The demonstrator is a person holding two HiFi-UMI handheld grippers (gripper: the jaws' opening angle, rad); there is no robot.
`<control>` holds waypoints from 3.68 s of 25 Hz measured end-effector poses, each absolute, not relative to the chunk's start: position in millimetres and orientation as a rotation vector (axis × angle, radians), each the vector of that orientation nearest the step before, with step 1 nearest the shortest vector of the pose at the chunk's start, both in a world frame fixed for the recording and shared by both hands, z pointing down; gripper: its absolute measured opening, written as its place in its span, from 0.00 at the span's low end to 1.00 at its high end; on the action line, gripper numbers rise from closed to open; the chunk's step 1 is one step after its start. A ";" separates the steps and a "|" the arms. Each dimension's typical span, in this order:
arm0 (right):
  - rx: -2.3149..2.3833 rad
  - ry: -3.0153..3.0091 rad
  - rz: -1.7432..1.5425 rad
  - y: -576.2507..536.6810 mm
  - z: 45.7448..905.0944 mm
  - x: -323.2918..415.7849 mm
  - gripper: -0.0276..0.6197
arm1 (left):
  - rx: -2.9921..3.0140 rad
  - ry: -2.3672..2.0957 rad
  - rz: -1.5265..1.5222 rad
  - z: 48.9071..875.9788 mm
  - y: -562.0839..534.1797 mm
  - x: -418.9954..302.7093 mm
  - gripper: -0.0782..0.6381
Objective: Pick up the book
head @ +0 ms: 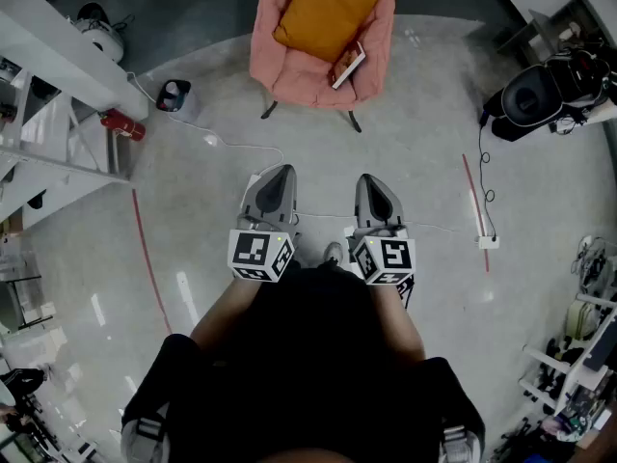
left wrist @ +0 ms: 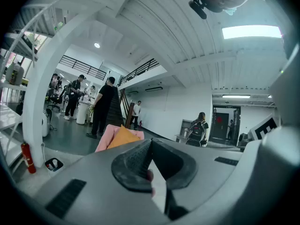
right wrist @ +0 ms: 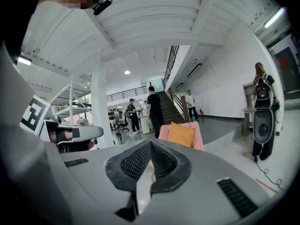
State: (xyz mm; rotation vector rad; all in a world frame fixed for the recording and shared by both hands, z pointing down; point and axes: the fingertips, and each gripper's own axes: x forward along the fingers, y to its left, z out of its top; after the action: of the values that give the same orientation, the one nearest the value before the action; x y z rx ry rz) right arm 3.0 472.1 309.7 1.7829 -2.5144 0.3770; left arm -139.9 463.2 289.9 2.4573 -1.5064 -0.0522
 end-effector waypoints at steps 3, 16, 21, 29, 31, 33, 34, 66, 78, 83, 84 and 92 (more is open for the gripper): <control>1.783 -2.512 0.378 471.4 313.0 2.4 0.05 | 2.451 -1.500 -0.063 293.9 463.2 -139.1 0.12; 1.801 -2.491 0.385 461.2 312.4 -7.2 0.05 | 2.461 -1.489 -0.068 293.4 456.8 -153.8 0.12; 1.835 -2.455 0.383 457.6 315.8 -19.4 0.05 | 2.478 -1.470 -0.055 296.6 457.1 -172.1 0.12; 1.914 -2.414 0.391 459.1 317.3 -42.0 0.05 | 2.528 -1.424 -0.038 298.3 454.0 -198.5 0.12; 1.913 -2.413 0.393 460.6 316.9 -45.0 0.05 | 2.526 -1.422 -0.039 298.0 452.6 -200.4 0.12; 1.909 -2.415 0.387 461.1 314.5 -47.3 0.05 | 2.520 -1.424 -0.053 295.7 452.0 -202.2 0.12; 1.909 -2.418 0.384 460.2 313.5 -47.9 0.05 | 2.519 -1.426 -0.059 294.9 451.0 -202.6 0.12; 1.811 -2.492 0.423 255.0 325.4 35.5 0.05 | 2.485 -1.483 -0.073 298.6 251.0 -100.5 0.12; 1.699 -2.564 0.415 191.5 321.9 65.1 0.05 | 2.421 -1.569 -0.054 299.2 202.8 -69.6 0.12; 1.710 -2.555 0.461 175.7 327.6 66.9 0.05 | 2.390 -1.584 -0.023 307.3 193.7 -73.4 0.12; 1.708 -2.553 0.465 171.0 329.3 65.5 0.05 | 2.392 -1.585 -0.023 307.5 189.2 -74.2 0.12; 1.722 -2.538 0.476 119.4 339.5 53.5 0.05 | 2.426 -1.557 -0.038 312.0 119.6 -79.8 0.12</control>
State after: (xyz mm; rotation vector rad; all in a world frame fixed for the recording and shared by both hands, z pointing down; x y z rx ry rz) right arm 53.5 119.4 339.5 1.7216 -2.5383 0.4765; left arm -79.8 119.6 312.0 2.4261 -1.5575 -0.0381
